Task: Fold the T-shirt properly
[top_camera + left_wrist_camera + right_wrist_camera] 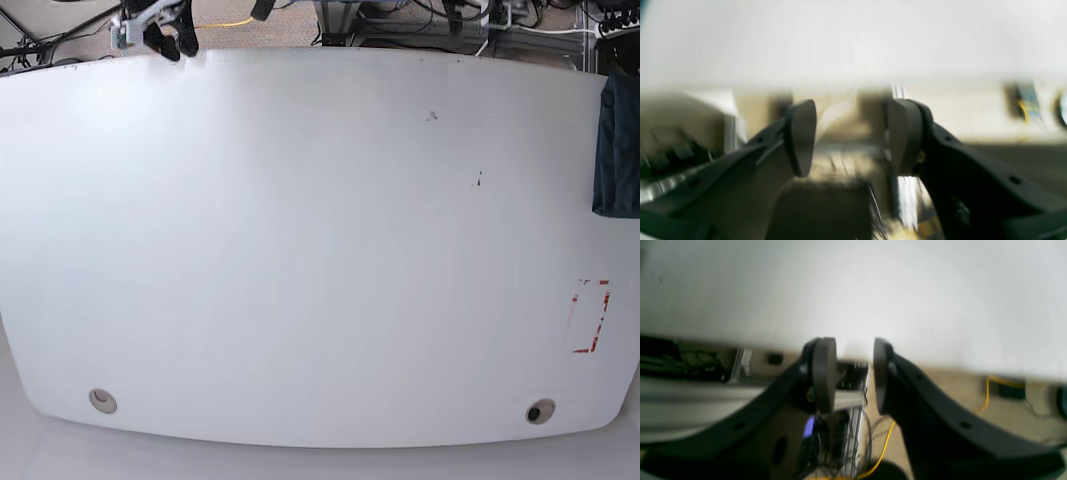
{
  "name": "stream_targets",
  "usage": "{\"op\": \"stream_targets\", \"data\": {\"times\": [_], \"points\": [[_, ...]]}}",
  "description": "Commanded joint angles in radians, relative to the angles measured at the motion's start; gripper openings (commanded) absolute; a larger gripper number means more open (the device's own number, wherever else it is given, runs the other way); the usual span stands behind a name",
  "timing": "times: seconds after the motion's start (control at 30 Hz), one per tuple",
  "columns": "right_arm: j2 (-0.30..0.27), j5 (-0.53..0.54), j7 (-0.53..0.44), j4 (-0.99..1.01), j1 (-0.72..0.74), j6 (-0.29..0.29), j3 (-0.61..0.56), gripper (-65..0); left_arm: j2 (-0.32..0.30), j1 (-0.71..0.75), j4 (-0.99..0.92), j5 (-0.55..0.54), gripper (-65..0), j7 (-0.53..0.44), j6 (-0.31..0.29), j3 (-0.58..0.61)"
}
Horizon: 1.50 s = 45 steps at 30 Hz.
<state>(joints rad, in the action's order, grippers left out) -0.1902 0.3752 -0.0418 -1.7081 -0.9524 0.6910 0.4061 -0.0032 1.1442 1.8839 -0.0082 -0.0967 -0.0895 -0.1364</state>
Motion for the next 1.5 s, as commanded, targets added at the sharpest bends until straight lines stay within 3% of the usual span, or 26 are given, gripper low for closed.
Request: {"op": "stream_targets", "data": {"times": [0.0, 0.17, 0.23, 0.4, 0.53, 0.8, 1.13, 1.27, 1.47], "points": [[0.024, 0.025, -0.017, -0.008, -0.076, 0.007, 0.003, -47.1, -0.040, 0.046, -0.036, -0.046, -33.1, -0.027, 0.006, -0.004], [0.091, -0.084, -0.016, 0.104, -0.122, 0.007, -0.023, -47.1, -0.096, 0.010, -0.271, -0.103, -33.1, -0.027, 0.006, 0.027], [0.091, -0.137, -0.017, 0.176, -0.099, 0.007, -0.052, -47.1, -0.103, -0.045, -0.366, -0.098, -33.1, -0.027, 0.006, 0.050], [0.120, -0.247, -0.017, 0.366, 0.019, 0.007, -0.077, -47.1, -0.143, -0.227, -0.666, -0.103, -33.2, -0.027, 0.009, 0.120], [0.136, -0.318, -0.017, 0.527, 0.122, 0.006, -0.071, -47.1, -0.140, -0.393, -0.932, -0.100, -33.2, -0.024, 0.009, 0.136], [0.134, -0.428, -0.017, 0.850, 0.342, -0.124, -0.077, -47.1, -0.139, -0.706, -1.420, -0.105, -32.6, -0.025, 0.007, 0.240], [0.059, -0.532, -0.053, 1.272, 0.626, -0.259, -0.077, -46.9, -0.111, -0.936, -1.694, -0.098, -33.1, -0.015, 0.003, 0.251], [0.054, -0.580, -0.053, 1.347, 0.695, -0.330, -0.077, -46.6, -0.110, -0.996, -1.740, -0.102, -33.1, 0.025, 0.004, 0.249], [0.053, -0.646, -0.051, 1.359, 0.741, -0.367, -0.077, -46.6, -0.110, -1.036, -1.748, -0.105, -33.1, 0.091, 0.007, 0.245]]}}
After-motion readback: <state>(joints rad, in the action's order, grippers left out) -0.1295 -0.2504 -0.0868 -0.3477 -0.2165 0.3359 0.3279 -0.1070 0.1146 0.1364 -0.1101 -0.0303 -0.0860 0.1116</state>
